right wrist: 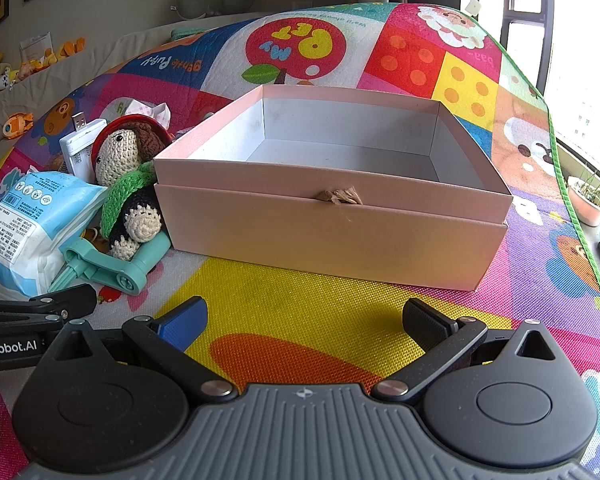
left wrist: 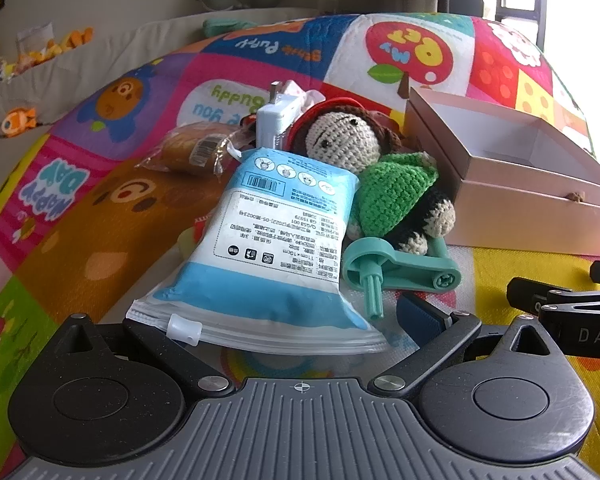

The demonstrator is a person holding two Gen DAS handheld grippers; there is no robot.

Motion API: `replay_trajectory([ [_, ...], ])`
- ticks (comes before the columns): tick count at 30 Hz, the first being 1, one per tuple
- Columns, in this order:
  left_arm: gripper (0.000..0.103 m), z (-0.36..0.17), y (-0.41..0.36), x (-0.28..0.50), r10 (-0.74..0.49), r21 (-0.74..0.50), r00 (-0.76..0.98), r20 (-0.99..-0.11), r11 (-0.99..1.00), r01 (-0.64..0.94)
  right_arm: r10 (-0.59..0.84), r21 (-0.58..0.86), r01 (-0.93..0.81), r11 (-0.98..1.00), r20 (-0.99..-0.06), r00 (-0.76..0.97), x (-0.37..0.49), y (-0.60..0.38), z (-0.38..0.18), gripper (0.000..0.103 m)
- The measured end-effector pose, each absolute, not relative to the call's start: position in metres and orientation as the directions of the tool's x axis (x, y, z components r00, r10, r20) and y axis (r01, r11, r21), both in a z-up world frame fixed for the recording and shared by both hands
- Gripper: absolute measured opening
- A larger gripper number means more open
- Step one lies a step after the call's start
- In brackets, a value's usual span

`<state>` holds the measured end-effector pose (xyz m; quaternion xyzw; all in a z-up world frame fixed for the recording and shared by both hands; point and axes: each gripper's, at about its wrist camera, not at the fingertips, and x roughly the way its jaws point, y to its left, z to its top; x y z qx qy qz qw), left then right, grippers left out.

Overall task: Organize objects
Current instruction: 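Grasp the blue-and-white wet-wipes pack with the left gripper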

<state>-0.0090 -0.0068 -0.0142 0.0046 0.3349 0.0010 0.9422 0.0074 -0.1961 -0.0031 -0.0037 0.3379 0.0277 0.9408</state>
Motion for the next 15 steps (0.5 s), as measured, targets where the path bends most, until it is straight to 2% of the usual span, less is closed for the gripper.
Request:
replay_trajectory([
  [15,0.103,-0.0146,-0.0110,-0.0106,0.020,0.014,0.775,-0.631,1.000,-0.014,0.050,0.012,-0.055,0.998,-0.636,0.770,0.0076,-0.1964,-0.0027,0.103],
])
